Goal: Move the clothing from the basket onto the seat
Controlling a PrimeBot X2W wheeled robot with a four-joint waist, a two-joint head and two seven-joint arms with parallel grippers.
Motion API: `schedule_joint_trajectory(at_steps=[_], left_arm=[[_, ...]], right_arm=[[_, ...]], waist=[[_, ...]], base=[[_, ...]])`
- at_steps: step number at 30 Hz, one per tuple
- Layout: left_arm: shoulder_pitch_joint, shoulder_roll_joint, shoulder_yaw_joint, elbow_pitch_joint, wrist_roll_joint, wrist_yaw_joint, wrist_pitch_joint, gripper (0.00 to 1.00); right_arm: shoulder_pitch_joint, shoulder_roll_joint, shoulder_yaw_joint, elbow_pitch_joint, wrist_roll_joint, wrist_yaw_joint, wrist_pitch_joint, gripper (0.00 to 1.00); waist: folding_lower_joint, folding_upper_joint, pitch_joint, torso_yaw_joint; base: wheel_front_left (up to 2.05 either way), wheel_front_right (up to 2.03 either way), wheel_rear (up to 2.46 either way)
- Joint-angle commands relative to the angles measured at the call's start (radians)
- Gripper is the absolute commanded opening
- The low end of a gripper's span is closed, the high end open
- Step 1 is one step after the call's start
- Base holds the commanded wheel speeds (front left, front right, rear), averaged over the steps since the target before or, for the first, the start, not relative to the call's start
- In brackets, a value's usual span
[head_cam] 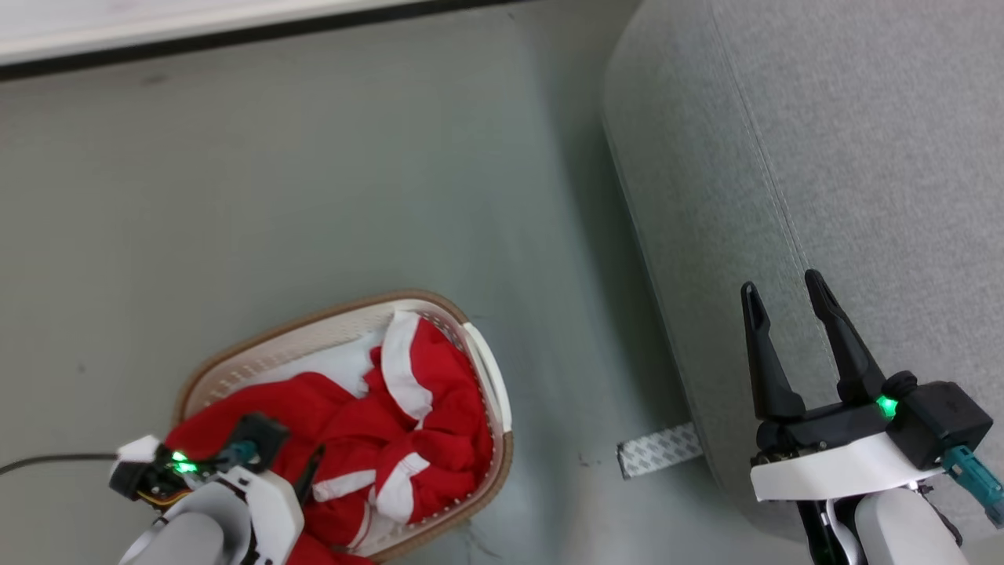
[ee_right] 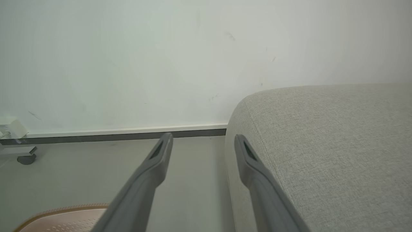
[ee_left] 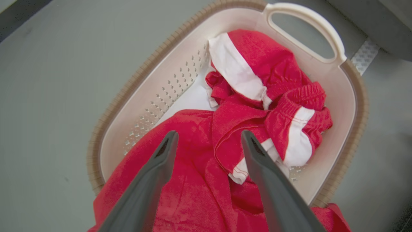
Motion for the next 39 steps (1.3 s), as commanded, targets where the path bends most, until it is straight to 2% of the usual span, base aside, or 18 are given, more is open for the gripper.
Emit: schedule_joint_trajectory(at_steps=[1,10,24,25,26,35,39], left_arm=[[-0.023,0.006,-0.035,0.029,-0.017,0.001,0.01,1.0],[-0.141,0.019,-0.264,0.191,-0.004,0.001,0.105,1.0],[-0.269,0.048,-0.376,0.327,0.002,0.001,0.262,1.0],[-0.271,0.045,-0.381,0.329,-0.007,0.001,0.267,0.45],[-0.272,0.044,-0.384,0.331,-0.017,0.001,0.266,0.0],[-0.254,0.019,-0.422,0.338,-0.075,0.001,0.229,0.0],[-0.237,-0.024,-0.419,0.339,-0.104,0.001,0.204,0.0]], right_arm=[[-0.021,-0.003,0.004,-0.011,0.01,-0.002,0.001,1.0],[-0.045,-0.003,0.023,-0.047,0.058,-0.002,0.001,1.0],[-0.077,-0.003,0.051,-0.074,0.107,-0.002,0.001,1.0],[-0.077,-0.003,0.053,-0.073,0.108,-0.002,0.001,1.0],[-0.077,-0.003,0.054,-0.071,0.109,-0.002,0.001,1.0],[-0.08,-0.003,0.049,-0.055,0.099,-0.002,0.001,1.0],[-0.074,-0.003,0.035,-0.039,0.076,-0.002,0.001,1.0]], waist=[[-0.0002,-0.0001,0.052,-0.042],[-0.0002,-0.0001,0.16,-0.1],[-0.0002,-0.0001,0.271,-0.147],[-0.0002,-0.0001,0.273,-0.148],[-0.0002,-0.0001,0.273,-0.149],[-0.0002,-0.0001,0.229,-0.135],[-0.0002,-0.0001,0.171,-0.098]], base=[[0.0,0.0,0.0],[0.0,0.0,0.0],[0.0,0.0,0.0],[0.0,0.0,0.0],[0.0,0.0,0.0],[0.0,0.0,0.0],[0.0,0.0,0.0]])
